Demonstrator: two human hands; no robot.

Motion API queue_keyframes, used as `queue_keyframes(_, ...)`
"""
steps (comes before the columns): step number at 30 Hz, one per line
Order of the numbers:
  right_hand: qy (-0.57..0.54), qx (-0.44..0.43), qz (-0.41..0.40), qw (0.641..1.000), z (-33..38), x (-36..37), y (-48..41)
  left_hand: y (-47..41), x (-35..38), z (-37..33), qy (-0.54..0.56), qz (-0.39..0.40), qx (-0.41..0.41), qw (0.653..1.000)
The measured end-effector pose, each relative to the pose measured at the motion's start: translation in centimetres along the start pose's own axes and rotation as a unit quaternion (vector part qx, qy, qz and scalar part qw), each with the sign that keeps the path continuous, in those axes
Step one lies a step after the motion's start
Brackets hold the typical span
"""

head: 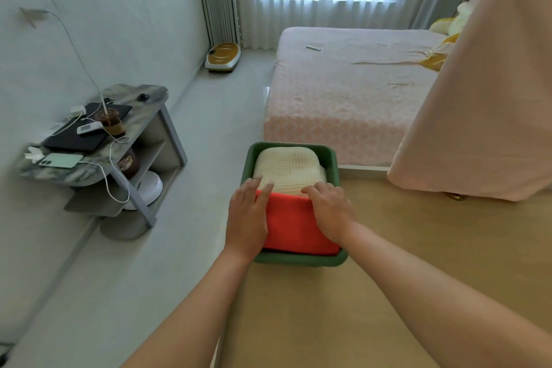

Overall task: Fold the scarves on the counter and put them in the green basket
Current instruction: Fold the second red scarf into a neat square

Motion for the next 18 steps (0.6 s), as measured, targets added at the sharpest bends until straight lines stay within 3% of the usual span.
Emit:
queue_keyframes(2, 0.033, 0.001, -0.053, 0.998, 1.1, 0.2, 0.3, -0.5, 1.5, -1.0, -0.043, 0.038, 0.093, 0.994)
queue_keyframes(4, 0.013, 0.016, -0.064, 0.998, 2.0, 1.4, 1.2, -0.6, 2.7, -0.7, -0.022, 0.094, 0.066, 0.993)
queue_keyframes(10, -0.063, 0.128, 0.105, 0.984, 0.5, 6.9, 3.6, 1.3, 4.7, 1.3, -0.020, 0.152, -0.011, 0.988)
queue_keyframes(15, -0.030, 0.130, 0.158, 0.978, 0.3, 7.9, 3.5, 1.4, 5.1, 2.5, 0.086, 0.163, -0.086, 0.979)
queue_keyframes(18, -0.053, 0.138, 0.181, 0.972, -0.1, 8.4, 3.3, 1.5, 6.0, 3.4, 0.029, 0.186, -0.073, 0.979)
Point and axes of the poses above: each hand's wrist, its own y-axis away from the middle knuckle, its own x-axis out of the palm, z = x × y, the point moved 7 cm from there along -y, towards the middle knuckle
